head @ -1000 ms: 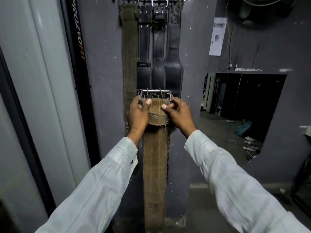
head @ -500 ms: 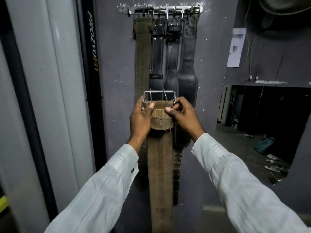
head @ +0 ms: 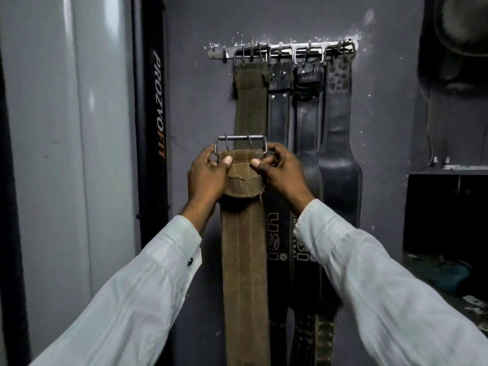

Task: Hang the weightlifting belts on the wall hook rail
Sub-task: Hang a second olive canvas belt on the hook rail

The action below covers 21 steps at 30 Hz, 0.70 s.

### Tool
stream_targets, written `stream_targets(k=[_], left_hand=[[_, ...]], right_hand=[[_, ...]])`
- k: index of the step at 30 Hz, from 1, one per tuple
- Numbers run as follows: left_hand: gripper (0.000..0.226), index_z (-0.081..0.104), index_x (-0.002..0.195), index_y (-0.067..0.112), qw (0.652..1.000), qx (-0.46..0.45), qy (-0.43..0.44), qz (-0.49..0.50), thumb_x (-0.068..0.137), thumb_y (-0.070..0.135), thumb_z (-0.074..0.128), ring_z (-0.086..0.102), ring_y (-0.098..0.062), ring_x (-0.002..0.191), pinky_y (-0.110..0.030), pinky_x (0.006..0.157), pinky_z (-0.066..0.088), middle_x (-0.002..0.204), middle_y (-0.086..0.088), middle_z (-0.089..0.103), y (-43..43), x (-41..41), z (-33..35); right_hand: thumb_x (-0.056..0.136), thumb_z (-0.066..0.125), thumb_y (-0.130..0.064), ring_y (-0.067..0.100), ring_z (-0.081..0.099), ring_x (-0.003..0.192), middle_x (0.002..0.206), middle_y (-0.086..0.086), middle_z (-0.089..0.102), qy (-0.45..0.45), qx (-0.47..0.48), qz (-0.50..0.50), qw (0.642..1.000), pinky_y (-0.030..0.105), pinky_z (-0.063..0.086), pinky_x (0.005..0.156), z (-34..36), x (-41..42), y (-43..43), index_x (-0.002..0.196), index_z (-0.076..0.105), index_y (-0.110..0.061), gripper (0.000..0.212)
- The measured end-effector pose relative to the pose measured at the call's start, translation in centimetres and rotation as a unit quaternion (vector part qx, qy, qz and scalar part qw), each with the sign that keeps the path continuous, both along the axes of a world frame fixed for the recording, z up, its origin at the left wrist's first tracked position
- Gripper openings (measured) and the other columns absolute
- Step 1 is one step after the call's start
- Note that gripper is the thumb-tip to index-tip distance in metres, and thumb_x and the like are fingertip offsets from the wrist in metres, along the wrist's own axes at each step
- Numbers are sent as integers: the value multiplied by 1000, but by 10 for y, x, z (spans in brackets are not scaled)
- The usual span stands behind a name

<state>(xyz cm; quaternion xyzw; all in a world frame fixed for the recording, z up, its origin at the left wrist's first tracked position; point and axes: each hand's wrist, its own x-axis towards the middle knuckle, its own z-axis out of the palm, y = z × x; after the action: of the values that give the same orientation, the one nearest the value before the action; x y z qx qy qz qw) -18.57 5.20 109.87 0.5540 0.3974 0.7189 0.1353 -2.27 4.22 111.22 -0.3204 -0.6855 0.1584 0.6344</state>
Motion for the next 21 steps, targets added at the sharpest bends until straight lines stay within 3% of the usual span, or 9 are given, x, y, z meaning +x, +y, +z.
stream_targets(k=[2,4,6,8,10,17,21], left_hand=[[16,62,99,44,1000,14,11,7,87,34,66,69,-17,96,-45,86,60,98,8,70,26,-15,23],[3,63,87,34,999,29,25,24,85,32,65,69,-18,89,-47,84,60,87,8,68,55,-29,52],[9,64,88,24,997,46,36,54,84,32,64,67,-16,85,-43,80,60,85,5,69,75,-37,79],[10,60,85,18,995,63,42,73,89,27,64,60,-8,76,-30,70,55,80,8,63,96,-41,105],[8,62,87,17,993,78,47,80,91,24,64,57,-6,75,-24,66,49,80,7,62,115,-45,129],[8,68,83,16,988,124,22,92,84,24,70,60,-10,74,-26,66,50,76,7,64,181,-53,213],[15,74,93,17,988,140,8,68,81,26,72,68,-12,86,-30,83,59,90,5,73,202,-57,249]], right_hand=[[84,75,-15,21,70,88,84,3,68,-1,18,-17,1000,50,57,91,22,-15,25,101,61,-31,27],[82,76,-18,28,71,90,86,10,71,4,38,-40,998,53,56,89,46,-31,51,94,60,-36,27],[80,76,-20,31,71,89,89,14,72,2,54,-55,997,54,56,86,71,-42,76,98,62,-27,24],[80,77,-19,32,70,89,86,13,70,0,67,-64,996,53,56,85,97,-49,97,99,60,-18,26],[78,79,-21,29,70,89,80,4,67,2,75,-76,994,52,57,85,121,-53,119,91,56,-23,27],[73,79,-29,27,68,88,75,-9,60,-17,129,-103,986,51,56,89,204,-64,186,83,53,-26,28],[82,75,-30,22,63,96,98,0,66,-49,154,-155,975,36,51,89,240,-67,200,109,56,-16,36]])
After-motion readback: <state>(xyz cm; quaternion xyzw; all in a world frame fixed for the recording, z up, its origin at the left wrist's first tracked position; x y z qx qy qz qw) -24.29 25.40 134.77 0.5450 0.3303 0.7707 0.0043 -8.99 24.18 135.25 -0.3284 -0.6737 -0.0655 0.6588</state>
